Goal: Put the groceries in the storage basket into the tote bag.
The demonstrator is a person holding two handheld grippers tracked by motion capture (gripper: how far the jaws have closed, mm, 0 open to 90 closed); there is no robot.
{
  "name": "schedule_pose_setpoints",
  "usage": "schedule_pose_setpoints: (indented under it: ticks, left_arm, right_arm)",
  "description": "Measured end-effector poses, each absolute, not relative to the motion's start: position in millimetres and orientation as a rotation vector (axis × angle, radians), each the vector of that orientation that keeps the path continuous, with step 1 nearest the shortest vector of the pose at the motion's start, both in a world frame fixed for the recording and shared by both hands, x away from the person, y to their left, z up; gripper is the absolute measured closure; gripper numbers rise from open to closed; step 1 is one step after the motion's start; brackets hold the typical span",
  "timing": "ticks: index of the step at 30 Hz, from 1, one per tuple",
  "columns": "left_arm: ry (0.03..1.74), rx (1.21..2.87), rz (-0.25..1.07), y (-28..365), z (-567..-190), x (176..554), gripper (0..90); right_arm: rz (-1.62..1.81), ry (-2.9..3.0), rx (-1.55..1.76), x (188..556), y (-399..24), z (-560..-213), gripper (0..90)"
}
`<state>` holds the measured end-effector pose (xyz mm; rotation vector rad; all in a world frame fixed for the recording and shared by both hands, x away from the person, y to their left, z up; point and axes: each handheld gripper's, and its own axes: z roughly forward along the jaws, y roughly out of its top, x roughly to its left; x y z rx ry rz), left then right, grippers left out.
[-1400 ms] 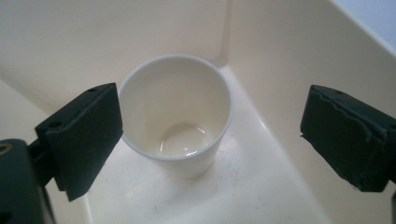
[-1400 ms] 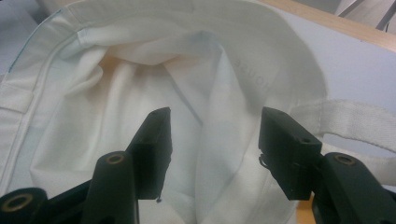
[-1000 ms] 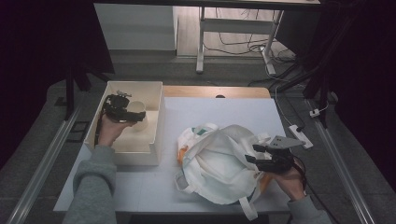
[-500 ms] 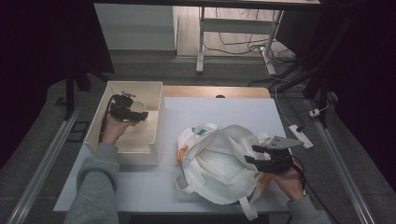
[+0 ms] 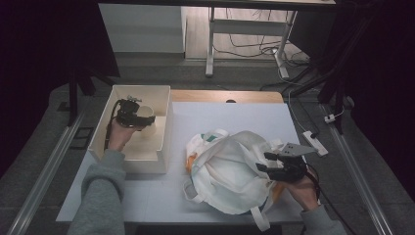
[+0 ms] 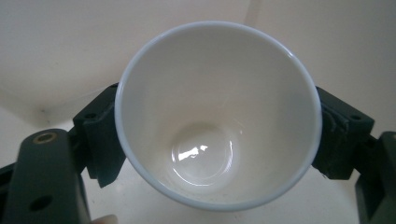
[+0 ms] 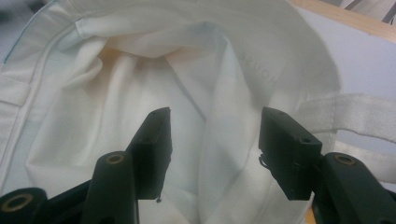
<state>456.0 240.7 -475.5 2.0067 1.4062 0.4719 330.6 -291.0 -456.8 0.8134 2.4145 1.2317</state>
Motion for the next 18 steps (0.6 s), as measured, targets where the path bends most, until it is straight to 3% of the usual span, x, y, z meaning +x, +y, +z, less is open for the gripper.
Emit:
schedule_pose_setpoints:
  ticks: [18]
  left_arm:
    - [1.320,1.920,0.465,252.1,-441.7,427.5,19.6]
  right_arm:
    - [1.240,2.407,0.802,329.2,-289.7,-454.8,44.7]
